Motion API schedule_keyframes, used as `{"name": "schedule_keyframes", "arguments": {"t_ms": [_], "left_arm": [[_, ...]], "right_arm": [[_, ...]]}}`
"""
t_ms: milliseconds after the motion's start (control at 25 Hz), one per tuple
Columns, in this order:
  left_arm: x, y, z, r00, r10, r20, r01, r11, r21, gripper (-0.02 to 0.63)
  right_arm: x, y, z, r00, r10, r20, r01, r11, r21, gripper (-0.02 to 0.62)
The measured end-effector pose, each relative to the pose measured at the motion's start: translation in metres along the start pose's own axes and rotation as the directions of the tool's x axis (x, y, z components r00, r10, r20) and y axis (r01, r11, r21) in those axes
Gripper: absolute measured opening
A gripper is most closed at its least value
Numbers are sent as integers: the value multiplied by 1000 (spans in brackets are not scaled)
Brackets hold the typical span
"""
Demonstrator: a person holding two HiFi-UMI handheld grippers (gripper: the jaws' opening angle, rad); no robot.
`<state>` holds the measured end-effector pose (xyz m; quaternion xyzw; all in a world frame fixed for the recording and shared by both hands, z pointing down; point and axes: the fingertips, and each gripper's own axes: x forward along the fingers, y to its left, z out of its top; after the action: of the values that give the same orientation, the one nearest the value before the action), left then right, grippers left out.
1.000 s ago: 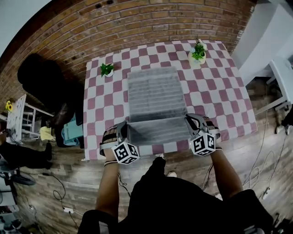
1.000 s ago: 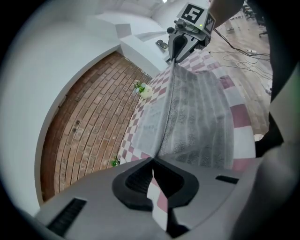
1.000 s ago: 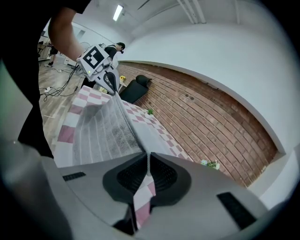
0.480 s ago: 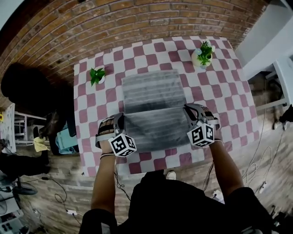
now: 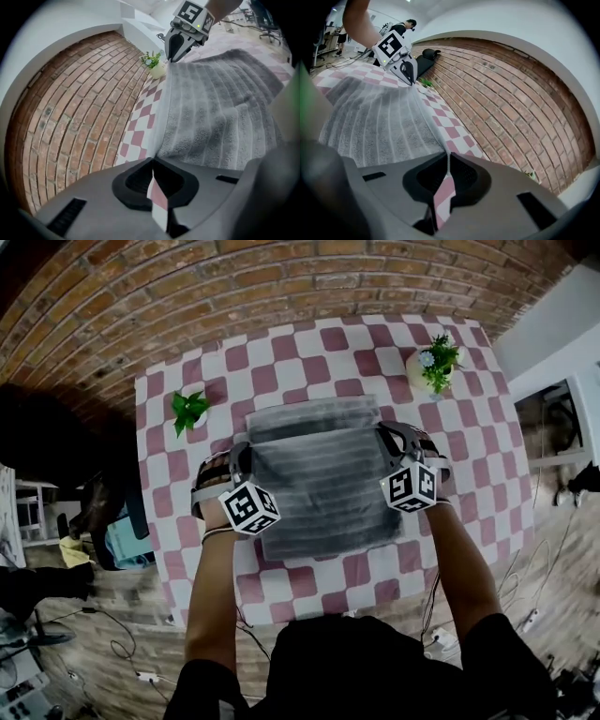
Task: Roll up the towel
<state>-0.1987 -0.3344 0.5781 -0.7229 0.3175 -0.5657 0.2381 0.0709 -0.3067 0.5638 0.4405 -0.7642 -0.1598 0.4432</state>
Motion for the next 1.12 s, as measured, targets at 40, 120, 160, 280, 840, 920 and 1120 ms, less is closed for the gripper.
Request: {"name": "schedule_keyframes", "arguments": {"t_ms": [40, 120, 160, 280, 840, 920, 1120], "left_arm": [[9, 5, 1, 1000, -4, 2, 4, 1000, -8, 9], [24, 15, 1, 1000, -10, 2, 10, 1000, -24, 9], [31, 19, 1, 1000, -9, -1, 9, 999, -30, 9], [54, 32, 3, 1000, -8, -19, 7, 999, -37, 9], [40, 25, -21, 999, -31, 16, 35, 922, -386, 184], [12, 11, -23, 998, -45, 53, 64, 902, -426, 181], [-61, -33, -30, 988, -80, 129, 140, 814, -563, 161]], "right_arm": [[10, -5, 0, 1000, -2, -7, 2, 1000, -1, 18], [28, -15, -1, 1000, -6, -17, 6, 1000, 0, 18], [36, -19, 0, 1000, -8, -21, 8, 1000, 1, 18], [58, -28, -3, 999, -13, -50, 14, 1000, 6, 17], [43, -33, -9, 999, 24, -34, -16, 972, 236, 130], [10, -18, -2, 998, 62, 20, -65, 966, 251, 130], [-65, 37, -4, 980, 171, 99, -195, 927, 320, 130]]}}
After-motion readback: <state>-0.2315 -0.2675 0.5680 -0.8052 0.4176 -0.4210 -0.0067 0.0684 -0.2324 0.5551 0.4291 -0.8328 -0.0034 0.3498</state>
